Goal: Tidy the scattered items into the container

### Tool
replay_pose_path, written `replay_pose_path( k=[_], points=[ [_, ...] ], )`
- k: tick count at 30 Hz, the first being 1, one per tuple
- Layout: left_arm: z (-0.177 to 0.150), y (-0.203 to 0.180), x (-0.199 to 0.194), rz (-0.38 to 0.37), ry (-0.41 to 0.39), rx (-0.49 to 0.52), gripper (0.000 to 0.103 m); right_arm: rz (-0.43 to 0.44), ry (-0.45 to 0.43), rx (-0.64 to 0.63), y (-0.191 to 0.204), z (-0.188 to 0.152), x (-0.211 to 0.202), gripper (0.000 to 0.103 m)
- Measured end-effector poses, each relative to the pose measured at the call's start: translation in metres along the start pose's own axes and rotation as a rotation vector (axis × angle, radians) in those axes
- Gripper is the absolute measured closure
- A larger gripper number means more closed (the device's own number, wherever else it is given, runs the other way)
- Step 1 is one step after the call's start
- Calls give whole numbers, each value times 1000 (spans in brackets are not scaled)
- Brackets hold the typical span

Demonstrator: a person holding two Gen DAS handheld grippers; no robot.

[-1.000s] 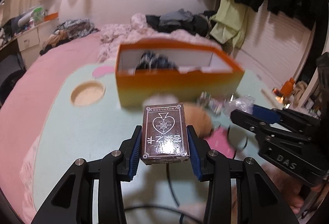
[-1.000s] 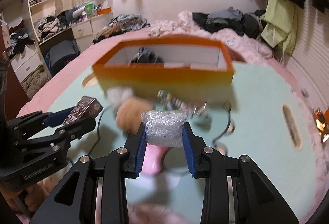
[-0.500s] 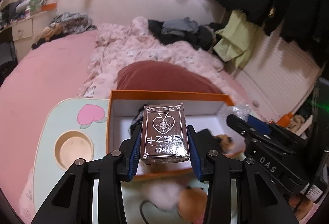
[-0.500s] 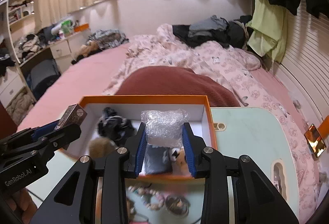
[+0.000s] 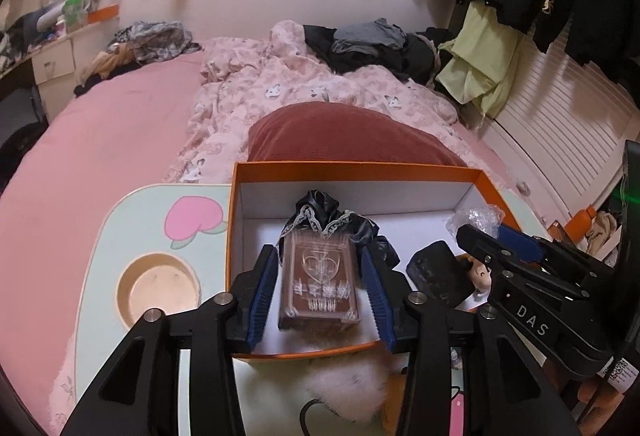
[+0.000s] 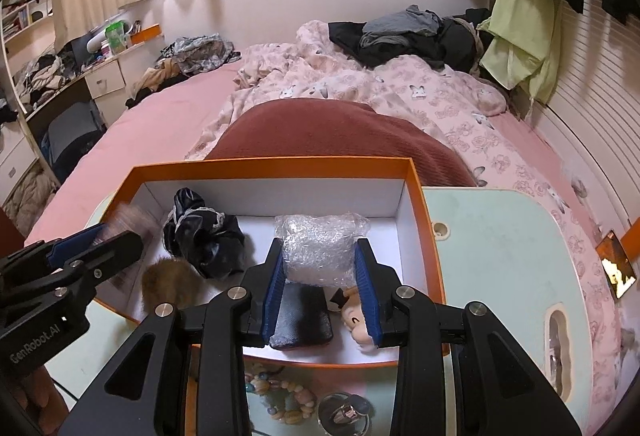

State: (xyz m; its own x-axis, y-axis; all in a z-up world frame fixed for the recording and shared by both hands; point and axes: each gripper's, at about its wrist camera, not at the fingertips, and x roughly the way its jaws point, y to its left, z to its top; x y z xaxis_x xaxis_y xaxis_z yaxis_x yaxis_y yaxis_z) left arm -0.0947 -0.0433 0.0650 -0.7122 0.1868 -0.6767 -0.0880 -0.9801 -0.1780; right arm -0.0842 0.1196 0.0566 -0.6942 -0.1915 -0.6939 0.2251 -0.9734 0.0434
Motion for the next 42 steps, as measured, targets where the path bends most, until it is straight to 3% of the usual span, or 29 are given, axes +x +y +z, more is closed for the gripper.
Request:
replay_pose_path(
  k=[2, 4, 5, 11, 16, 22, 25, 32, 34, 36, 42],
  points=[
    [0, 1, -1, 2, -5, -2, 33, -4, 0, 7, 1, -1, -1, 61],
    [-2, 3, -5, -35, -17, -18, 20, -24, 4, 20, 0, -2, -2, 28],
    [-4, 4, -7, -55, -19, -28, 18, -26, -7, 27, -1, -3, -4, 25],
    [-16, 3, -37, -59, -69, -25, 14, -47, -78, -3, -2, -10, -29, 25],
    [-38, -2, -75, -52, -146, 5, 1, -18, -112, -1, -1, -33, -66, 25],
    [-96, -8, -70, 19, -28, 38, 1, -3, 0, -4, 3, -92, -68, 25],
    [-114, -7, -67, 46, -9, 31, 1, 9, 77, 36, -2, -114, -58, 25],
    [-130, 5, -45, 77, 96, -9, 1, -53, 114, 47, -11, -121, -51, 24],
    [-134, 2, -36, 105, 118, 26, 0, -61, 116, 26, -7, -121, -52, 24],
    [-134, -5, -34, 140, 122, 74, 0, -72, 118, 3, -3, -122, -51, 22],
    [-133, -6, -36, 138, 119, 73, 0, -81, 121, -32, -2, -126, -47, 18]
  ],
)
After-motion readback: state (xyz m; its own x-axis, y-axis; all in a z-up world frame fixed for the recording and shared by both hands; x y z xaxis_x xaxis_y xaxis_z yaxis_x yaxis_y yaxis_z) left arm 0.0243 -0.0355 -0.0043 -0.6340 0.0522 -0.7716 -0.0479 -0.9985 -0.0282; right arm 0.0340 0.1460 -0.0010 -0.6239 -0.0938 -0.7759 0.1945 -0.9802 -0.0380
